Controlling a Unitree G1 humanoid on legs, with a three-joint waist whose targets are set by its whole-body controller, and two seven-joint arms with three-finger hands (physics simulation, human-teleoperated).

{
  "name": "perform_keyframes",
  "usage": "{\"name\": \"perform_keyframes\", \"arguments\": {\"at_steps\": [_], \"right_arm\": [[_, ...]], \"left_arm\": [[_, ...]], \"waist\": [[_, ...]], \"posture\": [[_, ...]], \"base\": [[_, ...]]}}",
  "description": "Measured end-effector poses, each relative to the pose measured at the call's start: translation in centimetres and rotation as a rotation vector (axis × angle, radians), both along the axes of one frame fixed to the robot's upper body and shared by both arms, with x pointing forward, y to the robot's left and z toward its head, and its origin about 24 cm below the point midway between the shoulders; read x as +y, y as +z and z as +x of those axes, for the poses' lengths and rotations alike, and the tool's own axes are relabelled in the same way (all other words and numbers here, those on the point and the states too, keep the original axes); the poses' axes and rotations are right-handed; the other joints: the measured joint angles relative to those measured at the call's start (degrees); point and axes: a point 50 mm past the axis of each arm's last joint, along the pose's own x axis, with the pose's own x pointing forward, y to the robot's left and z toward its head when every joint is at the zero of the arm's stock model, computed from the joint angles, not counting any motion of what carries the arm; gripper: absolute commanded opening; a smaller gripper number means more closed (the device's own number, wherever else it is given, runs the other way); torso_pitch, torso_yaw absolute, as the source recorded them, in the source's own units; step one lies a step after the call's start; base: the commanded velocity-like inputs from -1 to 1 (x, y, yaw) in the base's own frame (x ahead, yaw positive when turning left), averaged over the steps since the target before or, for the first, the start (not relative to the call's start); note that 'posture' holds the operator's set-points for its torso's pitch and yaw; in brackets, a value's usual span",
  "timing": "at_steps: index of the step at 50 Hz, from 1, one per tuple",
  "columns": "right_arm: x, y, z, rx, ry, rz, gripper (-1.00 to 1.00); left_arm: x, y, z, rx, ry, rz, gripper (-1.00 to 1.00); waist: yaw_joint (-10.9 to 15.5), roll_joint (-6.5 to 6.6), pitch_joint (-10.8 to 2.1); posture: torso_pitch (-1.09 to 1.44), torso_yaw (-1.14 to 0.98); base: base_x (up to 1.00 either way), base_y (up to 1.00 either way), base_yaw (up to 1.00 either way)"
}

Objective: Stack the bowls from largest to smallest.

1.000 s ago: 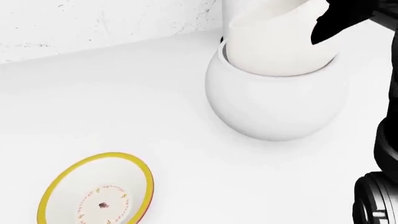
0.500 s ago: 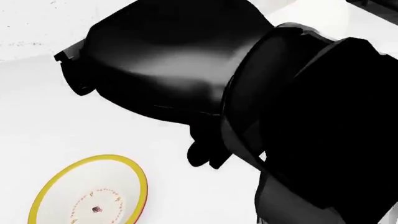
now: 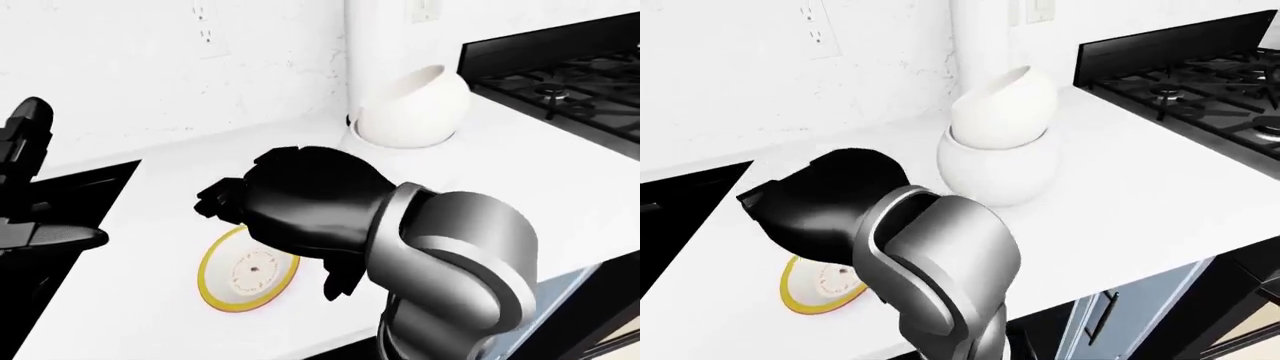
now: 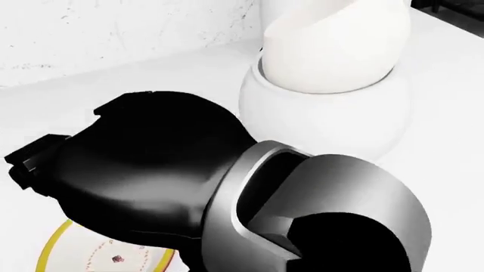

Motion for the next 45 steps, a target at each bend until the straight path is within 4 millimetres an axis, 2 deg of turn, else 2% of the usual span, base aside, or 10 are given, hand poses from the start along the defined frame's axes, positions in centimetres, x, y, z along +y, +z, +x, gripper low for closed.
{"name": "perform_keyframes", "arguments": {"at_steps": [16,30,45], "right_arm": [[1.5,-3.6,1.1,0.069,0.03,-0.038,0.47],[2.2,-5.9,2.2,0.097,0.033,-0.036,0.44],[3.0,-8.6,2.5,0.121,0.046,-0.075,0.22]], "left_arm": [[0.1,-0.3,0.0,0.004,0.002,-0.004,1.0],[0.3,-0.7,0.1,0.009,0.005,-0.007,1.0],[0.3,-1.3,0.2,0.017,0.005,-0.01,1.0]], "waist": [[0.2,0.16,-0.53],[0.5,-0.17,-1.0],[0.8,-0.54,-1.54]], "posture": [[-0.3,0.0],[-0.3,0.0],[-0.3,0.0]], "base": [[0.0,0.0,0.0],[0.0,0.0,0.0],[0.0,0.0,0.0]]}}
